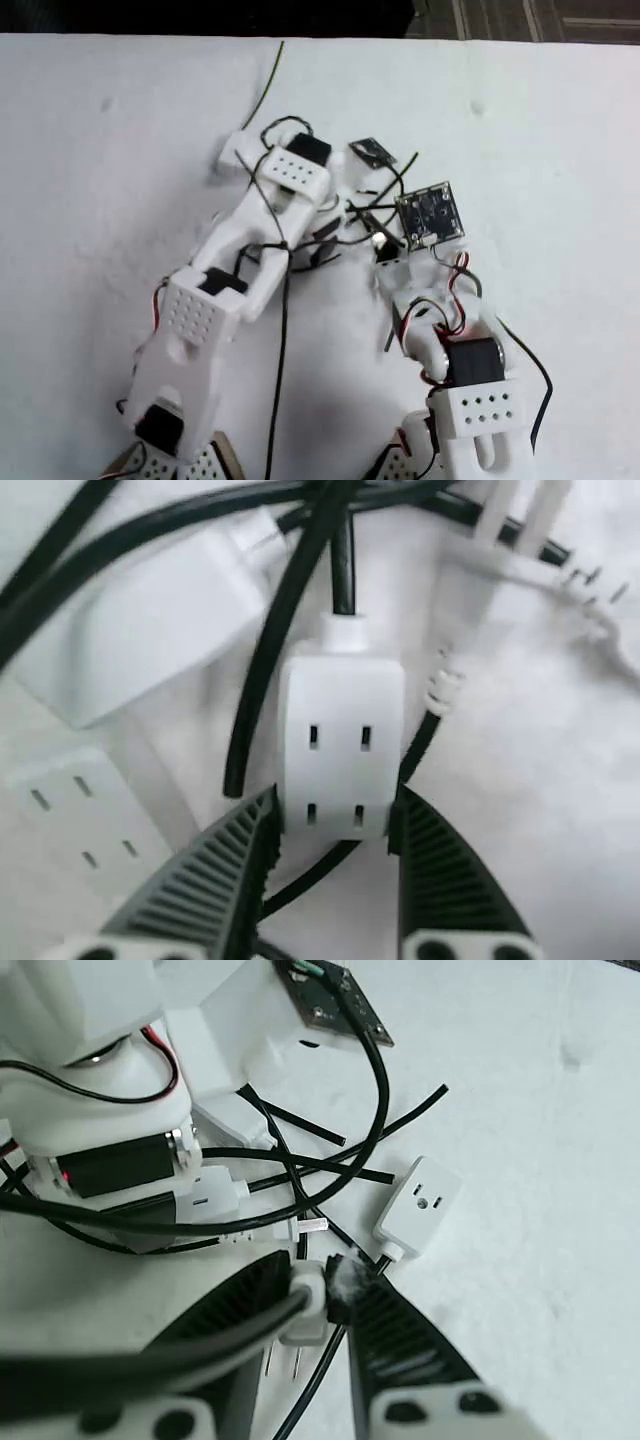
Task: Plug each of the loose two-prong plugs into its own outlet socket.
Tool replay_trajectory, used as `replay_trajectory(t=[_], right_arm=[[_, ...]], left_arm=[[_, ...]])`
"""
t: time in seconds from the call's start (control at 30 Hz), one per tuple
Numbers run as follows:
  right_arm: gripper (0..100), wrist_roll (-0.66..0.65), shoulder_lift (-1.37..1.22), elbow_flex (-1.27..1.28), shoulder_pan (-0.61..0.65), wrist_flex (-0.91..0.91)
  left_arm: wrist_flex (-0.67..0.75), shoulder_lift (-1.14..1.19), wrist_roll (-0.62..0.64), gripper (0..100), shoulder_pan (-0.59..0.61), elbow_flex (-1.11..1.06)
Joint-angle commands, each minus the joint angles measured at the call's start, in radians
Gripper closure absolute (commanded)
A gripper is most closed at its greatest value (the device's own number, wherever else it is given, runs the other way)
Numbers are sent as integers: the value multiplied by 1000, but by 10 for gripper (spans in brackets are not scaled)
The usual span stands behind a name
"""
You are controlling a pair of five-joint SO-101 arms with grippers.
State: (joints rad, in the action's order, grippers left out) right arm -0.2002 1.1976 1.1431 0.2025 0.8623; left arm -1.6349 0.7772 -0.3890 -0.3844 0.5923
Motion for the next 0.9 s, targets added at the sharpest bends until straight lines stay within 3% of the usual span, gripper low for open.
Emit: replay_trajectory(t=[0.0, 0.23, 0.5, 0.6, 0.87], right_arm=[[981, -6, 19, -8, -5, 4], [981, -6, 19, -8, -5, 4], [981, -6, 19, -8, -5, 4], [981, -6, 19, -8, -4, 4], [981, -5, 18, -8, -2, 4]], left_arm=[[-58, -148, 18, 932, -15, 26], [-149, -332, 57, 932, -5, 8], [-129, -622, 55, 932, 27, -402], [-54, -779, 54, 932, 39, -641], [321, -1118, 54, 889, 45, -1297]])
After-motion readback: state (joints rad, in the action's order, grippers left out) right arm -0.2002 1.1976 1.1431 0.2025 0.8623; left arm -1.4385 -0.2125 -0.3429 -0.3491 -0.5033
